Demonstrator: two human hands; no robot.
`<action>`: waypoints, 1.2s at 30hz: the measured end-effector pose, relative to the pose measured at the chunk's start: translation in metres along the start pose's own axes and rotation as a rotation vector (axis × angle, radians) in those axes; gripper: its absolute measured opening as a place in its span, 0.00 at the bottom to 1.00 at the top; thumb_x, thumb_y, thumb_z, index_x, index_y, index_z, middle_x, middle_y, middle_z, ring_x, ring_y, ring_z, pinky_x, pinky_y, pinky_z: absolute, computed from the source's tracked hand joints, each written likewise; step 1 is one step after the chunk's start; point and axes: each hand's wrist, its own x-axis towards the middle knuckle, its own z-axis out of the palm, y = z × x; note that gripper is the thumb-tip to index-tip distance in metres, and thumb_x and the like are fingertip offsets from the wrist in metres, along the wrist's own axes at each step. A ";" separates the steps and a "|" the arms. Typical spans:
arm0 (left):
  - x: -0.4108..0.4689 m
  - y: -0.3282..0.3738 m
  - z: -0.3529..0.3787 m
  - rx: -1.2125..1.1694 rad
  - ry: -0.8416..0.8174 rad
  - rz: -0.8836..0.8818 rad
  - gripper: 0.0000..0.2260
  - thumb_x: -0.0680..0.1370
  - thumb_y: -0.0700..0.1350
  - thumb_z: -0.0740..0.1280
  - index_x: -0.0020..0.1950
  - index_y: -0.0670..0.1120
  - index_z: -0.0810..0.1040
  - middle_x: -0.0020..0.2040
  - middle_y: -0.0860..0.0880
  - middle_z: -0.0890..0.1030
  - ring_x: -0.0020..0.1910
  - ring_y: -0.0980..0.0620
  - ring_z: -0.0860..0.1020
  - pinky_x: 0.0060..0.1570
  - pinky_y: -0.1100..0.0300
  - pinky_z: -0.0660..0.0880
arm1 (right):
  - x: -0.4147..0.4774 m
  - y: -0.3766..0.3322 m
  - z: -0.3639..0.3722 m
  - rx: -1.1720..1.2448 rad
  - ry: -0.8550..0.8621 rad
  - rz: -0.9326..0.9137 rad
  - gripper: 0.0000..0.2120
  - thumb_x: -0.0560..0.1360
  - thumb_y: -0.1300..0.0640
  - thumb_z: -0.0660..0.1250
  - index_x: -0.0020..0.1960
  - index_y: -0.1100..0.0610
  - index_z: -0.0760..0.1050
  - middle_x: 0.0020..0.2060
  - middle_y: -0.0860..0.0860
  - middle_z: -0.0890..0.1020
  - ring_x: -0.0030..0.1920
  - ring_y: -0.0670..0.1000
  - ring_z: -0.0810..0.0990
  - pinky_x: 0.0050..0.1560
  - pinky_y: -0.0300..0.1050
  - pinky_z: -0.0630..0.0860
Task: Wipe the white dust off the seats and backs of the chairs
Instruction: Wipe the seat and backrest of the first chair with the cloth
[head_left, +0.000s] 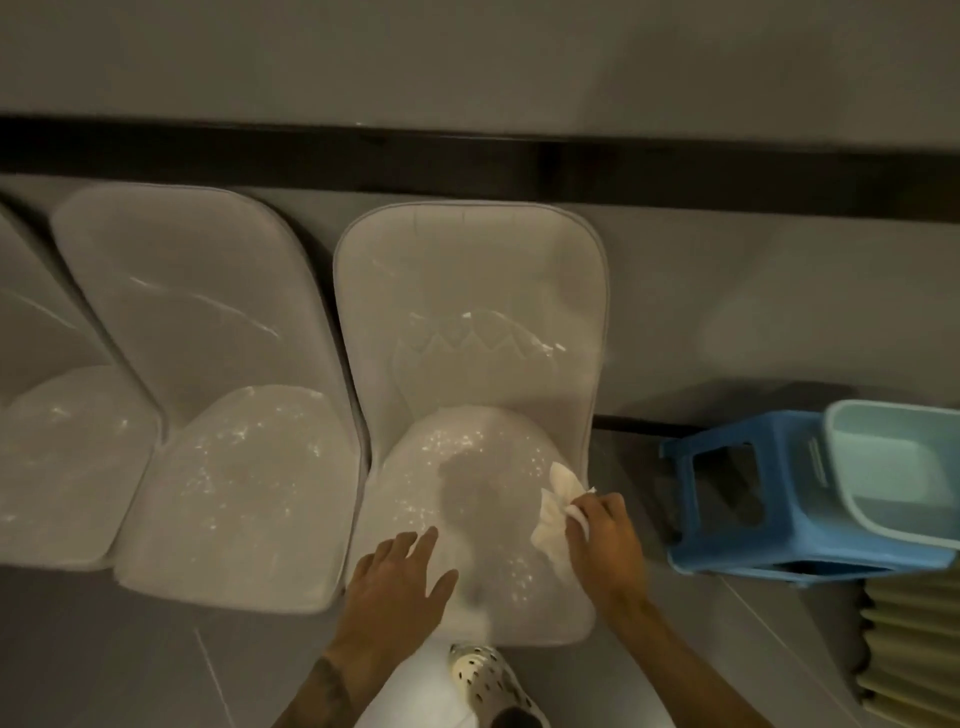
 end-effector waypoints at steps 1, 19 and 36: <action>0.012 -0.011 0.002 0.009 0.001 0.000 0.31 0.83 0.67 0.52 0.84 0.56 0.55 0.81 0.54 0.64 0.80 0.52 0.63 0.78 0.54 0.59 | 0.009 0.000 0.010 0.002 0.011 0.011 0.09 0.81 0.53 0.63 0.58 0.54 0.77 0.55 0.50 0.73 0.52 0.53 0.77 0.54 0.46 0.77; 0.157 -0.130 0.085 0.091 -0.012 0.211 0.36 0.76 0.69 0.45 0.79 0.55 0.68 0.74 0.55 0.73 0.74 0.50 0.72 0.71 0.51 0.69 | 0.079 0.044 0.156 -0.201 0.139 0.121 0.18 0.81 0.52 0.65 0.70 0.53 0.72 0.67 0.52 0.72 0.65 0.54 0.72 0.66 0.50 0.73; 0.265 -0.209 0.162 0.198 0.598 0.476 0.24 0.82 0.60 0.58 0.67 0.46 0.80 0.65 0.44 0.79 0.60 0.40 0.75 0.58 0.44 0.71 | 0.115 0.083 0.217 -0.512 0.342 -0.046 0.20 0.81 0.42 0.57 0.67 0.53 0.70 0.62 0.52 0.73 0.60 0.52 0.72 0.64 0.48 0.71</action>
